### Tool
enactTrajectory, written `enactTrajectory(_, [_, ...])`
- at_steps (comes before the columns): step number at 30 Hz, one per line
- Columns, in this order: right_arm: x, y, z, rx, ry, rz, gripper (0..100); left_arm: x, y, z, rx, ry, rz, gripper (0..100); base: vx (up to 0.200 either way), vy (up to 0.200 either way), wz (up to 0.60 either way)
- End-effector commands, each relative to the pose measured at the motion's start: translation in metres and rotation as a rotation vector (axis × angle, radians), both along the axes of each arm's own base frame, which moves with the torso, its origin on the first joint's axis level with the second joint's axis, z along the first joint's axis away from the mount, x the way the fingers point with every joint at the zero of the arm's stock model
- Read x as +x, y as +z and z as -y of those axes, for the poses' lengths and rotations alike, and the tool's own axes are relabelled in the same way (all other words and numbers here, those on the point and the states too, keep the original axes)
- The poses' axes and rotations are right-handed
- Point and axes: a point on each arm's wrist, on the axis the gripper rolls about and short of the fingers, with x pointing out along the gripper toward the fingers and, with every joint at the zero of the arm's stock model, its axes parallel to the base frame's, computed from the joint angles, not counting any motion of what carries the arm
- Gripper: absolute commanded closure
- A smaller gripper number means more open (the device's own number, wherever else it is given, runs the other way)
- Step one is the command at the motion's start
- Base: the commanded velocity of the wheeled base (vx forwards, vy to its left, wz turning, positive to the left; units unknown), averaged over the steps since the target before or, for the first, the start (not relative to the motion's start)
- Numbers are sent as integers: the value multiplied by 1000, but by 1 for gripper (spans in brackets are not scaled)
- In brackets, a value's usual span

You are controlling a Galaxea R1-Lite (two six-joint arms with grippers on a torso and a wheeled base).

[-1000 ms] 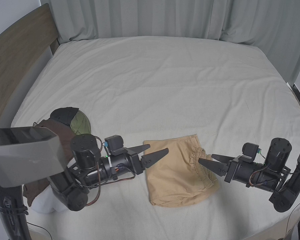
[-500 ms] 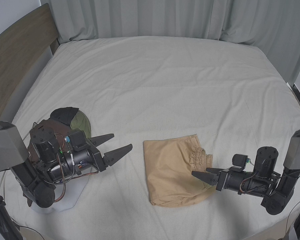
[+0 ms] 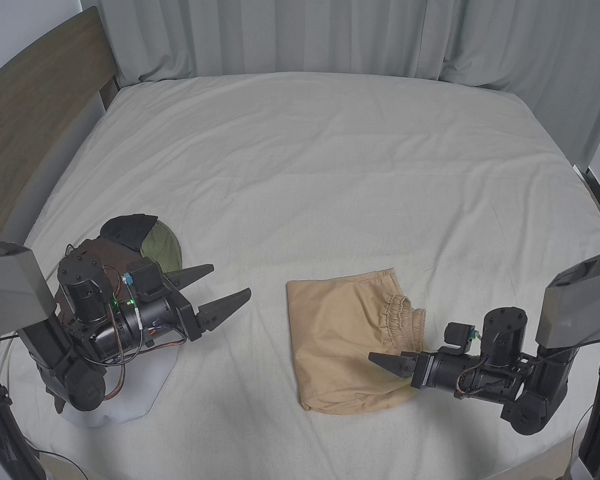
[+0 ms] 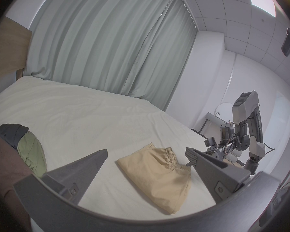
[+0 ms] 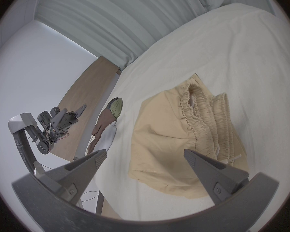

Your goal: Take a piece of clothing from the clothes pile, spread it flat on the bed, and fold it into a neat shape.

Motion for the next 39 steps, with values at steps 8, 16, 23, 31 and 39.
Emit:
enactTrajectory(8, [8,-33,9,-50,-48,-98,0,0,-5,1,5,-3,-19,0,0,0,0])
enactTrajectory(16, [-3,-51,18,-140,-27,-147,0,0,-5,1,4,-2,-16,0,0,0,0])
enactTrajectory(23, [-2,-48,17,-131,-21,-134,0,0,-6,1,5,-3,-21,0,0,0,0])
enactTrajectory(31, [8,-4,7,-39,-17,33,0,-1,-6,2,6,-5,-22,0,0,0,0])
enactTrajectory(39, [25,15,-1,53,-40,100,0,-1,-6,2,6,-6,-24,0,0,0,0])
